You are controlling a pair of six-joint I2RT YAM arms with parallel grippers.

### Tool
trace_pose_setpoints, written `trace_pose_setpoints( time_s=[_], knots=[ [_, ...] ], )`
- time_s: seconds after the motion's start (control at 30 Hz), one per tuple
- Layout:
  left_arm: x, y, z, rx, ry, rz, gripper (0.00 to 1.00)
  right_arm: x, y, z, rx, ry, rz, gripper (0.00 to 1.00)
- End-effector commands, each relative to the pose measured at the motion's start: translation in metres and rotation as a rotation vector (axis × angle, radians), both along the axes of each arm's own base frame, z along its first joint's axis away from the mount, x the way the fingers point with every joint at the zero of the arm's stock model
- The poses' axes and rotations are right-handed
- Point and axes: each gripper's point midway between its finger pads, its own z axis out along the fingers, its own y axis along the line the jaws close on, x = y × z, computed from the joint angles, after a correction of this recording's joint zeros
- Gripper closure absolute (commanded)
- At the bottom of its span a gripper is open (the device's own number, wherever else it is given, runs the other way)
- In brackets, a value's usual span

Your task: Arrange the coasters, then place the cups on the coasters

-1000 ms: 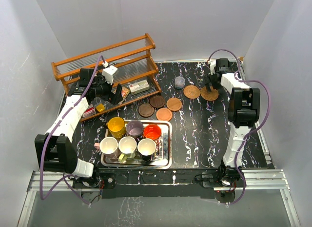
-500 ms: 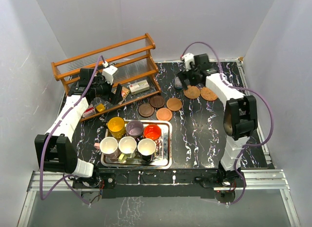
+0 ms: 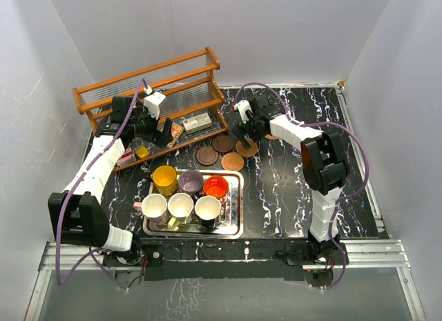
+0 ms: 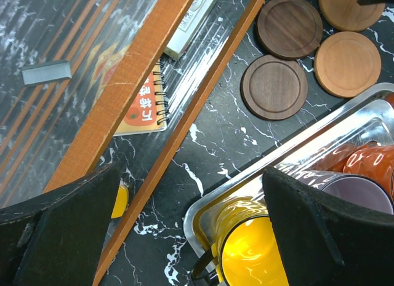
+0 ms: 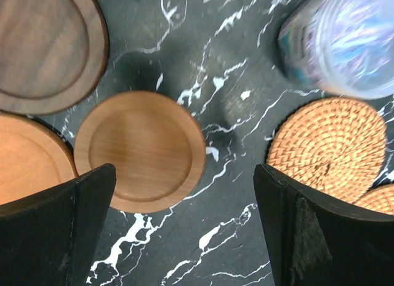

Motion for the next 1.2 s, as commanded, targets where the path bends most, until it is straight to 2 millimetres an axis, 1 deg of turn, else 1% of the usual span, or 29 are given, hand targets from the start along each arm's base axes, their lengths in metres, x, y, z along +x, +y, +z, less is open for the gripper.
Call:
trace_pose_setpoints(
  time_s=[0.0,0.1,0.23,0.4,0.5,0.57,0.6,0.67,0.83,0.9,1.0,1.17],
  knots=[
    [0.002,0.005,0.029,0.010,-0.094,0.039,0.01,-0.001,-0.006,-0.007,-0.034,-0.019,0.010,0.07],
    [0.007,0.008,0.033,0.006,-0.108,0.070,0.01,-0.011,-0.011,-0.015,-0.055,0.006,0.014,0.07],
    [0.008,0.003,0.035,-0.033,-0.104,0.073,0.01,-0.022,-0.020,-0.024,-0.086,0.031,0.012,0.07],
    [0.001,-0.009,0.025,-0.075,-0.066,0.013,0.01,-0.035,-0.033,-0.030,-0.135,0.049,0.008,0.08],
    [-0.003,-0.015,0.021,-0.072,-0.060,-0.031,0.01,-0.043,-0.042,-0.028,-0.155,0.049,0.004,0.08],
    [-0.005,-0.017,0.021,-0.064,-0.062,-0.045,0.01,-0.049,-0.050,-0.029,-0.165,0.056,-0.005,0.09],
    [-0.003,-0.019,0.013,-0.060,-0.042,-0.048,0.01,-0.051,-0.054,-0.029,-0.169,0.061,-0.011,0.09],
    [-0.003,-0.021,0.011,-0.058,-0.036,-0.055,0.01,-0.057,-0.064,-0.031,-0.176,0.074,-0.025,0.09],
    [-0.005,-0.027,0.008,-0.064,-0.028,-0.061,0.01,-0.068,-0.093,-0.035,-0.212,0.101,-0.073,0.09],
    [-0.005,-0.028,0.009,-0.067,-0.028,-0.062,0.01,-0.071,-0.109,-0.035,-0.220,0.113,-0.107,0.09],
    [-0.005,-0.029,0.010,-0.072,-0.031,-0.058,0.01,-0.076,-0.136,-0.036,-0.241,0.126,-0.160,0.09],
    [-0.006,-0.028,0.012,-0.072,-0.033,-0.054,0.01,-0.073,-0.189,-0.036,-0.278,0.120,-0.272,0.10]
  ],
)
